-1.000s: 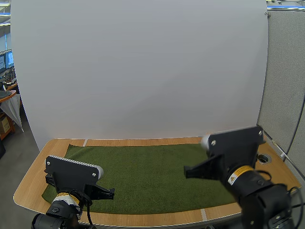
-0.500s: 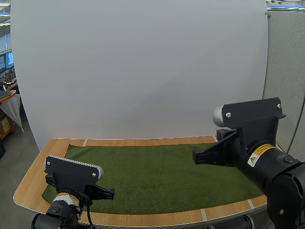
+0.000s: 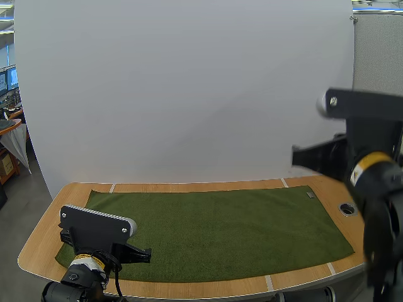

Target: Fold the towel

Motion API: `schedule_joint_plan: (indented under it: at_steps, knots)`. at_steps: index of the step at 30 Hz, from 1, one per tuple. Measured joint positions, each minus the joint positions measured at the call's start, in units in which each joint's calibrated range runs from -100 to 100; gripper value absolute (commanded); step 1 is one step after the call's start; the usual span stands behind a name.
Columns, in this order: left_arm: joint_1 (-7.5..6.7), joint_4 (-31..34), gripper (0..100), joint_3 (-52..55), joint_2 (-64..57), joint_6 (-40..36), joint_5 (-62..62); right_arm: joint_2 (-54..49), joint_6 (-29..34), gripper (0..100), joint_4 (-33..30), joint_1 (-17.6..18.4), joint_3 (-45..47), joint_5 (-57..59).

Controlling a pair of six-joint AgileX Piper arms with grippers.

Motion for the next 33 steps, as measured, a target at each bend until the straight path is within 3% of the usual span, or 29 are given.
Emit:
schedule_joint_plan:
  at_steps: [9,16,33]
  knots:
    - [0.0,0.0,0,0.0,0.0,0.0,0.39,18.94,6.81,0,-6.71,0.0,-12.69,3.27]
    - [0.0,0.0,0,0.0,0.0,0.0,0.39,34.11,11.09,0,-8.17,0.0,-19.45,5.49]
    - [0.0,0.0,0,0.0,0.0,0.0,0.39,55.17,7.35,0,-8.17,-0.56,-25.96,-0.88]
